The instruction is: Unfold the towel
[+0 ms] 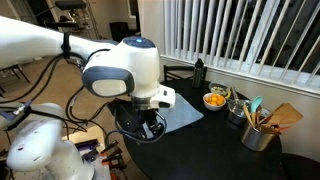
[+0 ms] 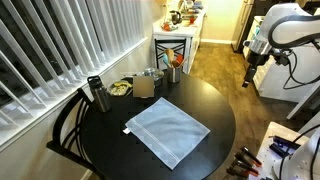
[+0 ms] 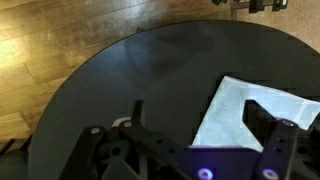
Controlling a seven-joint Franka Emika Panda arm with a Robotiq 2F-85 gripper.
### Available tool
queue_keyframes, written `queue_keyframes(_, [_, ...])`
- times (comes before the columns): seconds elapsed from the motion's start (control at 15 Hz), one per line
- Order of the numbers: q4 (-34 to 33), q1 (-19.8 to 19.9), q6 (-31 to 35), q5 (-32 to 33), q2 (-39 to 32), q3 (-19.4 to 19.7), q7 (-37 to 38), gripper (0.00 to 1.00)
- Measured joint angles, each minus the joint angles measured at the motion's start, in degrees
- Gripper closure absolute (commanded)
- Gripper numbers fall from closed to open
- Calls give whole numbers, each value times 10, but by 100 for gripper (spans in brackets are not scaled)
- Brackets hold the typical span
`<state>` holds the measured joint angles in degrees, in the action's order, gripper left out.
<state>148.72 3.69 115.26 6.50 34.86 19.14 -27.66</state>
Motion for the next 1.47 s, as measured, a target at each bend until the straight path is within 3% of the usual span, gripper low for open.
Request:
queue_keyframes(0.6, [0, 0, 0, 0, 0, -2, 0, 0])
queue_keyframes(0.73, [-4, 0, 12, 0, 0, -23, 23, 0])
queue_keyframes(1.07, [-27, 0, 96, 27, -6, -160, 199, 0])
queue_keyframes(1.47, [-62, 23, 122, 167, -79, -313, 446, 0])
